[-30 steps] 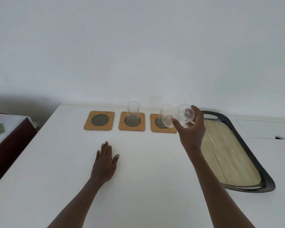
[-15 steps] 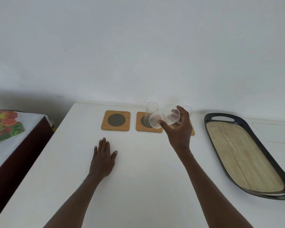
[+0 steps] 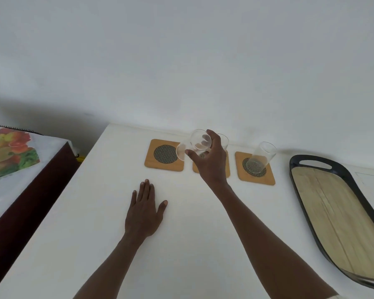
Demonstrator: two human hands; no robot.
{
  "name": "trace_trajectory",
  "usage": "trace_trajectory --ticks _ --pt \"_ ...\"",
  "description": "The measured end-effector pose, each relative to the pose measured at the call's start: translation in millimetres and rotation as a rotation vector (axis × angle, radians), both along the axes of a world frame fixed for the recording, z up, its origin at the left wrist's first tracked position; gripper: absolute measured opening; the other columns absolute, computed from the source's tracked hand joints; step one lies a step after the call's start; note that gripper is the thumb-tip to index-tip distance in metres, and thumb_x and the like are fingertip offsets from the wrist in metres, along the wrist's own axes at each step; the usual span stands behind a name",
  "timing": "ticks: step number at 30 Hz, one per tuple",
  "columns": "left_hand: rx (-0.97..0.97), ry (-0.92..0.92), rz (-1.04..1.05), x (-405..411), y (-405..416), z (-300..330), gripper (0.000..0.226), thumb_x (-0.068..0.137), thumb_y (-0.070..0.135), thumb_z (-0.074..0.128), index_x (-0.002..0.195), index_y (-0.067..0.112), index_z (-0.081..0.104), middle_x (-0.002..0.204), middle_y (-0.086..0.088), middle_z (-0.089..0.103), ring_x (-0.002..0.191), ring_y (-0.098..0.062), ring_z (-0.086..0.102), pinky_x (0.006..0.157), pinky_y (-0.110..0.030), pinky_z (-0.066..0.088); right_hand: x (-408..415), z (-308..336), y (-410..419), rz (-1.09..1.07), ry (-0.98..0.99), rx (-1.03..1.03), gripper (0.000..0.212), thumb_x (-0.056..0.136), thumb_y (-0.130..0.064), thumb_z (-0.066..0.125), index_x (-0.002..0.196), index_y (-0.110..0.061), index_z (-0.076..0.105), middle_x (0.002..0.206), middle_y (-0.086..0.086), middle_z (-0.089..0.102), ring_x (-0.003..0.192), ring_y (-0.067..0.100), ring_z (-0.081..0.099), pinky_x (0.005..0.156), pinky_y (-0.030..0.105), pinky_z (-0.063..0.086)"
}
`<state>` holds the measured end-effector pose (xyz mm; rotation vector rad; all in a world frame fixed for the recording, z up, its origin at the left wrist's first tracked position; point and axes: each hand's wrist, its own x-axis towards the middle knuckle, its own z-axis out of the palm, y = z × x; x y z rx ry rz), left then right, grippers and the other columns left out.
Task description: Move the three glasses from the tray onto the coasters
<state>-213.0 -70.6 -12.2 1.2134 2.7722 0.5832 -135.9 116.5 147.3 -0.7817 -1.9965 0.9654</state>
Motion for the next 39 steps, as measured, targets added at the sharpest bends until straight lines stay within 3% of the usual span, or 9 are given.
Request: trace_trajectory --ticks 6,19,29,35,39 --pt "-0.012 0.015 0.012 0 0 0 0.080 0.096 0.059 0.018 0.153 0.003 0.013 0.163 -0.009 0.002 0.150 -0.017 -0.003 0.122 -0.039 0.004 -56 -21 8 0.090 -0.104 0.008 0.081 0.071 -0.028 0.084 0.139 -0.017 0.041 0.130 0.006 0.059 0.112 0.020 0.058 0.093 0.045 0.052" --pt "0.016 0.019 0.027 0 1 -1 0.077 0.097 0.058 0.024 0.152 0.004 0.019 0.162 -0.009 0.008 0.150 -0.017 0.001 0.121 -0.039 0.007 -112 -58 29 0.139 -0.325 0.017 0.087 0.076 -0.038 0.081 0.145 -0.011 0.035 0.133 0.012 0.057 0.124 0.025 0.052 0.100 0.035 0.041" --pt "0.001 -0.006 0.027 0 0 2 0.078 0.097 0.059 0.020 0.153 0.005 0.017 0.163 -0.009 0.006 0.150 -0.018 0.000 0.122 -0.041 0.008 -127 -58 28 0.116 -0.393 0.044 0.087 0.076 -0.039 0.081 0.144 -0.007 0.037 0.135 0.010 0.054 0.124 0.025 0.050 0.090 0.023 0.033" --pt "-0.024 -0.013 0.022 1 0 3 0.078 0.097 0.060 0.020 0.153 0.006 0.013 0.163 -0.008 0.002 0.150 -0.017 -0.004 0.122 -0.039 0.004 -128 -57 24 0.101 -0.402 0.039 0.087 0.075 -0.040 0.082 0.143 -0.007 0.037 0.134 0.012 0.053 0.123 0.028 0.050 0.092 0.028 0.036" --pt "-0.006 -0.023 0.026 1 1 5 0.078 0.097 0.060 0.020 0.153 0.005 0.014 0.163 -0.008 0.004 0.150 -0.017 -0.003 0.122 -0.040 0.005 -123 -51 20 0.109 -0.407 0.033 0.100 0.074 -0.056 0.078 0.147 -0.008 0.028 0.138 0.016 0.048 0.128 0.032 0.045 0.101 0.039 0.040"
